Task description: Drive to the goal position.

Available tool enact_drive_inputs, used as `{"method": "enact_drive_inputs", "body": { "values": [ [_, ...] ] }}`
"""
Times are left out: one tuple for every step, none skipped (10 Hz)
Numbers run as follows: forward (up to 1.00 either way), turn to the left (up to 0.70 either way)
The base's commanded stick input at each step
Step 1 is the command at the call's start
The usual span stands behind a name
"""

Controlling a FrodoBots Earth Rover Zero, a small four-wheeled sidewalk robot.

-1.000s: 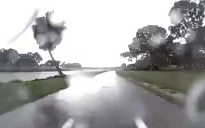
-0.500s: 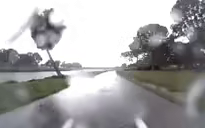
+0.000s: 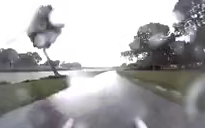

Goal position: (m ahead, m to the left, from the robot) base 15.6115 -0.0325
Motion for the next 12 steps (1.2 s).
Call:
{"method": "enact_drive_inputs", "body": {
  "values": [
    [1.00,-0.29],
    [1.00,-0.40],
    [1.00,-0.10],
    [1.00,0.00],
    [1.00,0.00],
    [1.00,0.00],
    [1.00,0.00],
    [1.00,0.00],
    [1.00,0.00],
    [1.00,0.00],
    [1.00,0.00],
    [1.00,0.00]
  ]
}}
